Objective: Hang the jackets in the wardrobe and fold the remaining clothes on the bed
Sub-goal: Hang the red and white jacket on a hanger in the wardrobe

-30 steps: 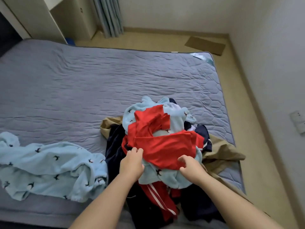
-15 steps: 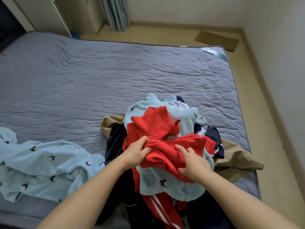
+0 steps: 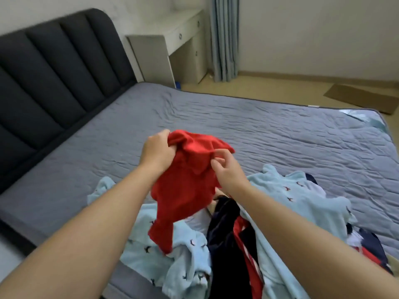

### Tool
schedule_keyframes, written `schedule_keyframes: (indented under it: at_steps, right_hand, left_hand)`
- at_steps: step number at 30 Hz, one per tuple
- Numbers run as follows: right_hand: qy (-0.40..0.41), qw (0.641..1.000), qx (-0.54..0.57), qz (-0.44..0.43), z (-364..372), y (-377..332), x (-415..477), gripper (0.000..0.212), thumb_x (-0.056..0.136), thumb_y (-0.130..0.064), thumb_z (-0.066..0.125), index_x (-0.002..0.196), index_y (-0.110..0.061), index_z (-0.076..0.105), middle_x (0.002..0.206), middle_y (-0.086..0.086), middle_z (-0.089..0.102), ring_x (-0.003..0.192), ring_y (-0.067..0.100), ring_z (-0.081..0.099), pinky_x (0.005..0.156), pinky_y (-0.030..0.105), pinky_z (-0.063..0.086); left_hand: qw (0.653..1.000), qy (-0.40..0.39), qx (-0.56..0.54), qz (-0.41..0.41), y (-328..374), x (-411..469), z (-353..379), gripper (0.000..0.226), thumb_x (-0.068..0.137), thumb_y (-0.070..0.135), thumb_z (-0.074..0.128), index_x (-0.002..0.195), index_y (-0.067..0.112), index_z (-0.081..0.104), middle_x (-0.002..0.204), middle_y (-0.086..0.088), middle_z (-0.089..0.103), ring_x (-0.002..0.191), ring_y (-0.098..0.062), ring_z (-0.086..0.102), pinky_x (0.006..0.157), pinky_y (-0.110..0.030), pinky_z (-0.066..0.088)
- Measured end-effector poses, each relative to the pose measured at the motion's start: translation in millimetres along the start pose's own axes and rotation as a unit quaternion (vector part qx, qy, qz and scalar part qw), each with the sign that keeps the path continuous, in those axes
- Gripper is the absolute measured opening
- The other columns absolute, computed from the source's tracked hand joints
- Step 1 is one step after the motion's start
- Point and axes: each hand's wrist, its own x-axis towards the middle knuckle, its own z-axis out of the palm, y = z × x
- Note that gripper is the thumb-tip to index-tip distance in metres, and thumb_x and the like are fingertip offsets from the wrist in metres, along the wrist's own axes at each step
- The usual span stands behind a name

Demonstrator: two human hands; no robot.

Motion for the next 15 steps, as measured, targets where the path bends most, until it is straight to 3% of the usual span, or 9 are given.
schedule_keyframes:
  at_steps: [1, 3, 5, 7, 10, 15]
  right_hand:
    - [-0.028, 0.999, 0.013, -0.009, 6, -13, 12, 0.027, 0.092, -0.008, 0.051, 0.111, -0.027, 0.051, 0.103, 0.003, 0.064, 0.083, 0.017, 0.059, 0.072, 0.030, 0.046]
    - [-0.060, 0.997, -0.040, -0.003, 4, -14, 21, 0.040, 0.092, -0.008, 0.052, 0.130, -0.020, 0.045, 0.120, 0.003, 0.058, 0.108, 0.016, 0.058, 0.079, 0.020, 0.047]
    - [-0.064, 0.985, -0.157, 0.025, -11, 10, 9, 0.042, 0.092, -0.012, 0.054, 0.133, -0.017, 0.046, 0.127, 0.005, 0.056, 0.119, 0.018, 0.054, 0.095, 0.026, 0.044]
    - [-0.087, 0.961, -0.247, 0.086, -38, 52, -16, 0.041, 0.093, -0.020, 0.052, 0.133, -0.019, 0.046, 0.130, 0.003, 0.056, 0.120, 0.019, 0.053, 0.099, 0.030, 0.041]
    - [-0.122, 0.901, -0.373, 0.185, -87, 121, -63, 0.042, 0.094, -0.021, 0.049, 0.135, -0.019, 0.043, 0.137, 0.003, 0.050, 0.125, 0.019, 0.047, 0.097, 0.026, 0.036]
    - [-0.047, 0.841, -0.469, 0.267, -164, 180, -125, 0.038, 0.094, -0.018, 0.047, 0.132, -0.018, 0.045, 0.136, 0.003, 0.043, 0.120, 0.021, 0.046, 0.093, 0.030, 0.041]
  left_hand:
    - [0.999, -0.012, -0.030, -0.014, -4, 13, -4, 0.031, 0.087, 0.022, 0.059, 0.116, 0.012, 0.057, 0.117, -0.019, 0.063, 0.111, -0.037, 0.056, 0.084, -0.036, 0.041]
    - [0.992, -0.111, -0.053, -0.034, -9, 20, 2, 0.067, 0.086, 0.029, 0.063, 0.144, 0.017, 0.031, 0.144, -0.013, 0.045, 0.130, -0.029, 0.043, 0.102, -0.031, 0.033]
    - [0.982, -0.181, -0.038, -0.044, -15, 7, 24, 0.085, 0.085, 0.029, 0.065, 0.151, 0.015, 0.014, 0.155, -0.012, 0.025, 0.140, -0.025, 0.029, 0.110, -0.028, 0.024]
    - [0.972, -0.232, -0.018, -0.039, -24, -21, 58, 0.080, 0.086, 0.026, 0.062, 0.149, 0.010, 0.017, 0.155, -0.014, 0.024, 0.141, -0.024, 0.027, 0.109, -0.026, 0.024]
    - [0.939, -0.342, 0.031, -0.028, -28, -74, 114, 0.061, 0.088, 0.025, 0.056, 0.143, 0.010, 0.032, 0.146, -0.013, 0.037, 0.133, -0.027, 0.038, 0.105, -0.030, 0.032]
    - [0.886, -0.460, 0.048, 0.040, -6, -137, 190, 0.040, 0.091, 0.026, 0.051, 0.129, 0.015, 0.049, 0.134, -0.005, 0.051, 0.120, -0.022, 0.050, 0.098, -0.033, 0.043]
